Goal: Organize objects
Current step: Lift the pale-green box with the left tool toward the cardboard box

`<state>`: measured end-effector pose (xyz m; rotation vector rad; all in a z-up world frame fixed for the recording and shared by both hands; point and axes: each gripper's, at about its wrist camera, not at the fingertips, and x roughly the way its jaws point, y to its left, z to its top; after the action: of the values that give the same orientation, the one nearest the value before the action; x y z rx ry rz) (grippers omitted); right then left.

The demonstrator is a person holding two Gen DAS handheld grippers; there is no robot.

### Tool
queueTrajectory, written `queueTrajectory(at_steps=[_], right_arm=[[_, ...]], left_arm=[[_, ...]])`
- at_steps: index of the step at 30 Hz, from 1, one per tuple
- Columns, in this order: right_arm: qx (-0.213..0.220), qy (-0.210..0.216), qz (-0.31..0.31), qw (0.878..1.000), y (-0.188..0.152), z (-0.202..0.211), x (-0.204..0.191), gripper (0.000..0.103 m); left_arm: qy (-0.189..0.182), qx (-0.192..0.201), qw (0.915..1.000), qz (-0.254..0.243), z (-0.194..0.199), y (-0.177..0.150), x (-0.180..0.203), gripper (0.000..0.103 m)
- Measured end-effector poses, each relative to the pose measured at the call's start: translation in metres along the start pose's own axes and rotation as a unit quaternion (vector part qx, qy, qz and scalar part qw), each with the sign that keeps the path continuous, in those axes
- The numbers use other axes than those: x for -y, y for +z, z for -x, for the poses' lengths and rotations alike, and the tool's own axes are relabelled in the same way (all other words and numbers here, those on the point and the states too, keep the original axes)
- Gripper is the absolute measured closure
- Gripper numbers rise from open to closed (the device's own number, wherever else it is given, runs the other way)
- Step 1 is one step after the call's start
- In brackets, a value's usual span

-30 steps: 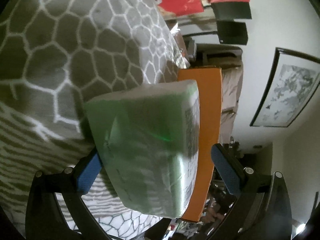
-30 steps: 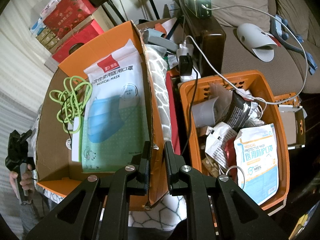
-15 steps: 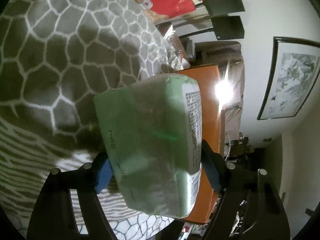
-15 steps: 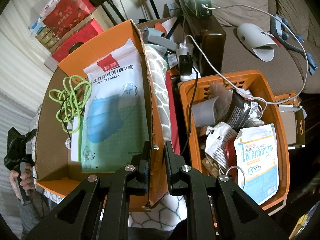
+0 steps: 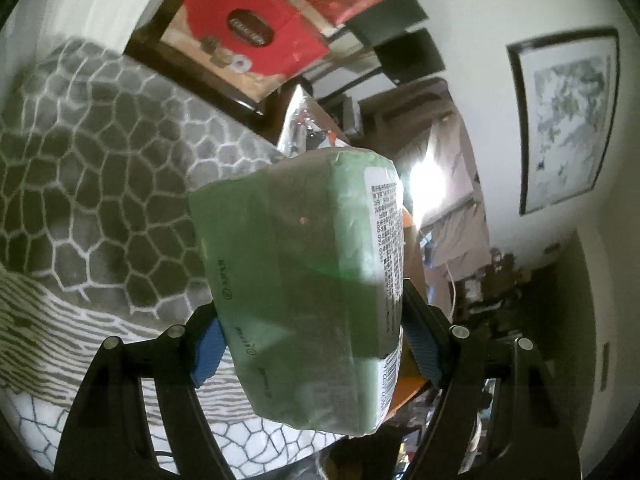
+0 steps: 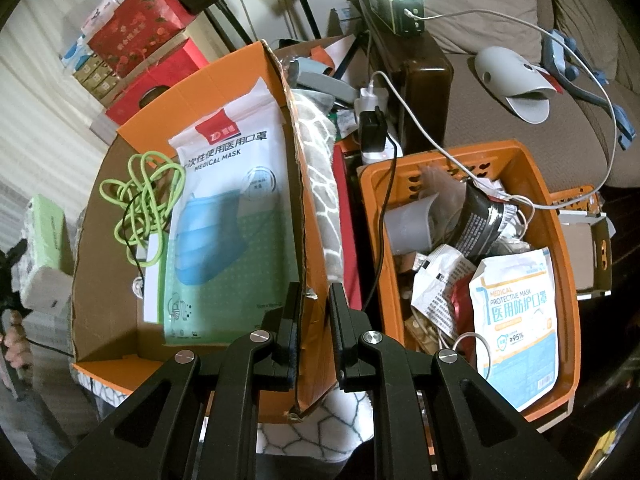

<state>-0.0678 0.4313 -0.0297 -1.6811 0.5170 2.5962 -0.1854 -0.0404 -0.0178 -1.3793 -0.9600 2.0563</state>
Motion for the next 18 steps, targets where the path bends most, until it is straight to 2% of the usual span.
queueTrajectory(at_steps=[9, 18], right_arm=[[0.001, 0.0, 0.0, 1.0, 0.001, 0.001, -0.001, 0.091], [0.001, 0.0, 0.001, 1.0, 0.001, 0.001, 0.0, 0.091]], left_arm=[[0.006, -0.023, 0.9969, -0.075, -0.008, -0.005, 0.068, 0.029], [0.027, -0.063, 0.9868, -0.147, -0.045, -0.025, 0.138, 0.029]])
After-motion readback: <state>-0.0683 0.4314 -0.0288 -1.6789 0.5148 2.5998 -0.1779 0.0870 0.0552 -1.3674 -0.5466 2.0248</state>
